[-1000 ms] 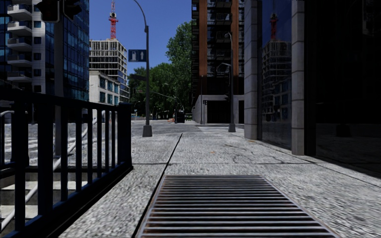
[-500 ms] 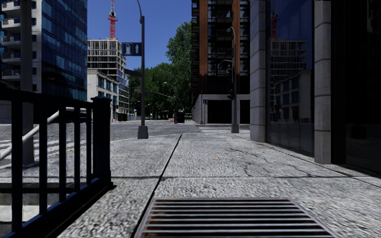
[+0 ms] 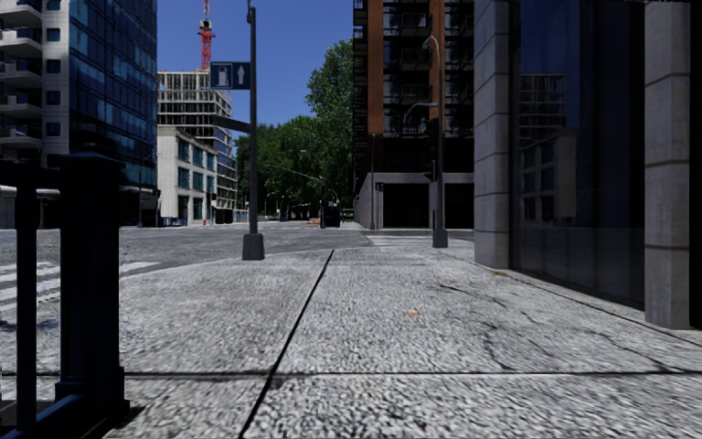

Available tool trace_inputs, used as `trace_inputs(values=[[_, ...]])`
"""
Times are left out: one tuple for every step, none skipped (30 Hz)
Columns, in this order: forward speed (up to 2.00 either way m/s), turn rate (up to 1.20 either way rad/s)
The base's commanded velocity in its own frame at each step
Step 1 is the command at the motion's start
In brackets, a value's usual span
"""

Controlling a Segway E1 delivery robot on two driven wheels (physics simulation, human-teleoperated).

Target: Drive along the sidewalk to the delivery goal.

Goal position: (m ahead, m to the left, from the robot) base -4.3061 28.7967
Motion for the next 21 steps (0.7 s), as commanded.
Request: trace_inputs(values=[[1.58,0.00],[1.58,0.00],[1.58,0.00],[1.58,0.00],[1.58,0.00],[1.58,0.00],[1.58,0.00],[1.58,0.00],[1.58,0.00],[1.58,0.00],[1.58,0.00],[1.58,0.00],[1.58,0.00],[1.58,0.00],[1.58,0.00],[1.58,0.00],[1.62,0.00],[1.67,0.00],[1.70,0.00],[1.70,0.00],[1.70,0.00]])
